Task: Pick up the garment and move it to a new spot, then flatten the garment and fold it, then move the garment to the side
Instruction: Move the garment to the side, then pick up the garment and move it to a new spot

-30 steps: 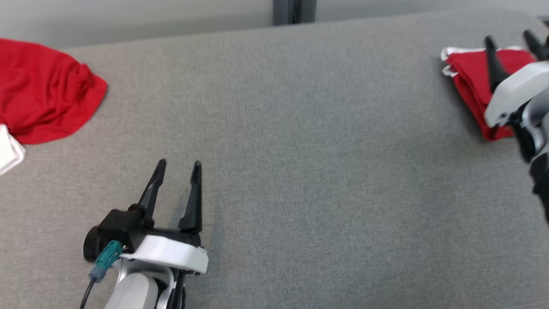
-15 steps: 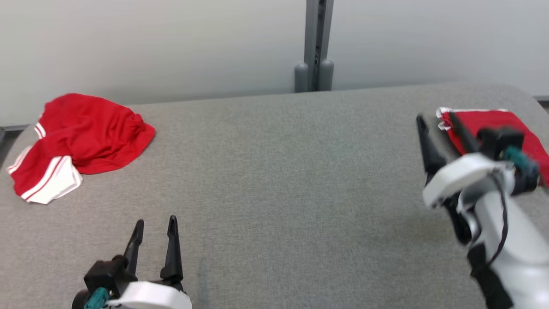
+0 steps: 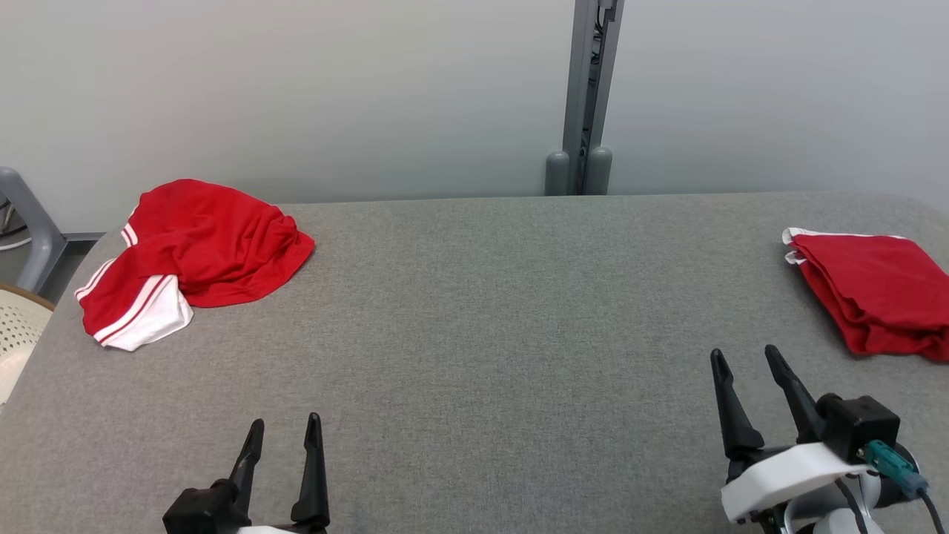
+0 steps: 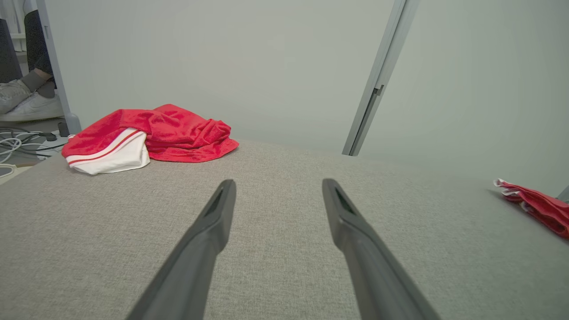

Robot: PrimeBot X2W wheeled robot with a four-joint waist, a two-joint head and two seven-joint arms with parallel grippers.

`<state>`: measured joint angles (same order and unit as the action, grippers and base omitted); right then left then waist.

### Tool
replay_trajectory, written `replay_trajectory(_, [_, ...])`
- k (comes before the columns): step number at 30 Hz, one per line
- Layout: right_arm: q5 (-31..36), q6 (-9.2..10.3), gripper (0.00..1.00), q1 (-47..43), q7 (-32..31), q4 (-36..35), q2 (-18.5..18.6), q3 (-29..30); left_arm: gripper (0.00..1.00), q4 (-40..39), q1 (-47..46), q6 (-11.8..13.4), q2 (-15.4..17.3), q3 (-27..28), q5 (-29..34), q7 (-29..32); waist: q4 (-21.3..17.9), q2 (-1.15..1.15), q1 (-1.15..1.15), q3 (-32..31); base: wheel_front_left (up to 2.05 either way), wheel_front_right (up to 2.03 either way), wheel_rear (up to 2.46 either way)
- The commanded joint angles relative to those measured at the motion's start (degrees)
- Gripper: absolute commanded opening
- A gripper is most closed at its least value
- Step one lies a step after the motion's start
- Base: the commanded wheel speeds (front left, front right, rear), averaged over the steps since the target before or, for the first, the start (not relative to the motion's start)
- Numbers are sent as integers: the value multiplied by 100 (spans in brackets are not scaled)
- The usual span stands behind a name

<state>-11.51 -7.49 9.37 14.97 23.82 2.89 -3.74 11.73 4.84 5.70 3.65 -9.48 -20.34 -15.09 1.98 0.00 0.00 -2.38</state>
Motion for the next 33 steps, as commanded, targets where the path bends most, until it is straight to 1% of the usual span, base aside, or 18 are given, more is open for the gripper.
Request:
replay_trajectory(1, [-106, -1, 100, -215, -21, -226, 11, -17, 100, -30, 61, 19, 25, 1, 60, -9, 51, 0, 0, -24, 0, 0, 0])
replay_trajectory(7, [-268, -1, 100, -629, -237, -748, 14, -125, 100, 8, 64, 48, 12, -4, 100, -8, 82, 0, 0, -36, 0, 0, 0])
replay_trajectory(11, [-331, -1, 100, -727, -305, -904, 13, -145, 100, 80, 10, 57, 13, -26, 97, -9, 80, 0, 0, -38, 0, 0, 0])
replay_trajectory(17, [-190, -1, 100, -773, -344, -991, 14, -113, 100, 117, -42, 55, 20, -57, 96, -8, 82, 0, 0, -43, 0, 0, 0])
replay_trajectory(33, [-124, -1, 100, -813, -413, -1038, 12, -69, 100, 97, -65, 65, 38, -81, 69, -8, 124, 0, 0, -39, 0, 0, 0])
